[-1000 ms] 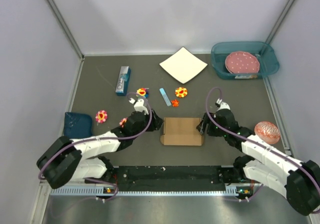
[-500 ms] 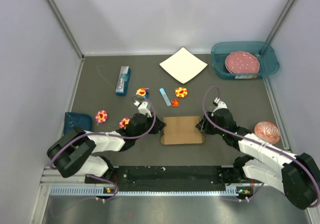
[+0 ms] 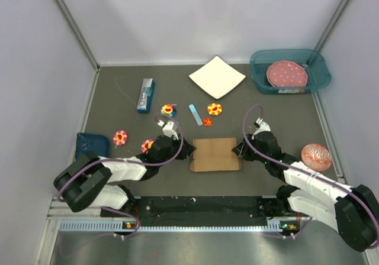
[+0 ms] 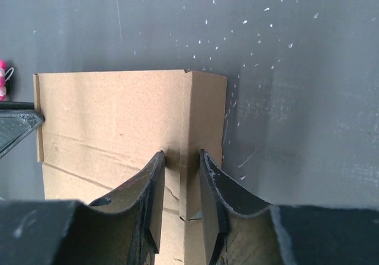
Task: Fold the paper box
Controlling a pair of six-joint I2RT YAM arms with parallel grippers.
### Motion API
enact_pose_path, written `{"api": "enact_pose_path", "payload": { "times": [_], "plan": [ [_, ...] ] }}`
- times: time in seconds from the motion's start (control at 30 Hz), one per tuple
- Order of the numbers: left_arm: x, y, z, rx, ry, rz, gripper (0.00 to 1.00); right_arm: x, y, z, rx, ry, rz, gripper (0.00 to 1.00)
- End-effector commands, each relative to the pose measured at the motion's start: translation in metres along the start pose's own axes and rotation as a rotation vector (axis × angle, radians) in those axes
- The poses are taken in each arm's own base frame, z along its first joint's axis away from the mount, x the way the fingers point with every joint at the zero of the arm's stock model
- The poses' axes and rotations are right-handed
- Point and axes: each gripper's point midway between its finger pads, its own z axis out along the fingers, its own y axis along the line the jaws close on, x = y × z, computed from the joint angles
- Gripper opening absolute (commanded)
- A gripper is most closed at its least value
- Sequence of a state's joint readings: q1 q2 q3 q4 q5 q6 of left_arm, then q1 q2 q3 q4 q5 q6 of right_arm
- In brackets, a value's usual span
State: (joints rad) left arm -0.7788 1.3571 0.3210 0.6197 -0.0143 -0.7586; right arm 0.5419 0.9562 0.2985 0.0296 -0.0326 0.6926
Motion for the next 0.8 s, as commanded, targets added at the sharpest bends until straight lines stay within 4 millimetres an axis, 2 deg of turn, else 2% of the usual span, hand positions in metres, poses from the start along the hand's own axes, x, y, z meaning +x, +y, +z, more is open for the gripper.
{"api": "enact_pose_path", "payload": {
  "times": [0.0, 0.07, 0.1, 0.2, 0.27, 0.4, 0.47, 0.77],
  "plan": [
    [0.022, 0.026, -0.011, -0.091, 0.074, 0.039, 0.33, 0.032, -0.017, -0.008, 0.053, 0.102, 0.017, 0.29],
    [0.016, 0.024, -0.013, -0.093, 0.057, 0.032, 0.39, 0.026, -0.016, -0.011, 0.057, 0.076, 0.021, 0.41],
    [0.012, 0.019, -0.015, -0.083, 0.043, 0.03, 0.45, 0.022, -0.013, -0.012, 0.054, 0.062, 0.026, 0.44],
    [0.004, 0.01, -0.017, -0.054, 0.025, 0.018, 0.51, 0.014, -0.008, -0.016, 0.043, 0.038, 0.024, 0.48],
    [0.005, 0.006, -0.016, -0.039, 0.038, 0.013, 0.51, 0.018, -0.009, -0.015, 0.045, 0.059, 0.023, 0.47],
    [0.014, 0.009, -0.013, -0.032, 0.052, -0.011, 0.46, 0.032, -0.014, -0.009, 0.041, 0.098, 0.037, 0.36],
    [0.022, 0.003, -0.014, 0.017, 0.082, -0.018, 0.42, 0.037, -0.015, -0.008, 0.034, 0.106, 0.044, 0.33],
    [0.041, 0.004, -0.014, 0.057, 0.131, -0.04, 0.25, 0.048, -0.019, -0.008, 0.035, 0.129, 0.056, 0.25]
  ]
}}
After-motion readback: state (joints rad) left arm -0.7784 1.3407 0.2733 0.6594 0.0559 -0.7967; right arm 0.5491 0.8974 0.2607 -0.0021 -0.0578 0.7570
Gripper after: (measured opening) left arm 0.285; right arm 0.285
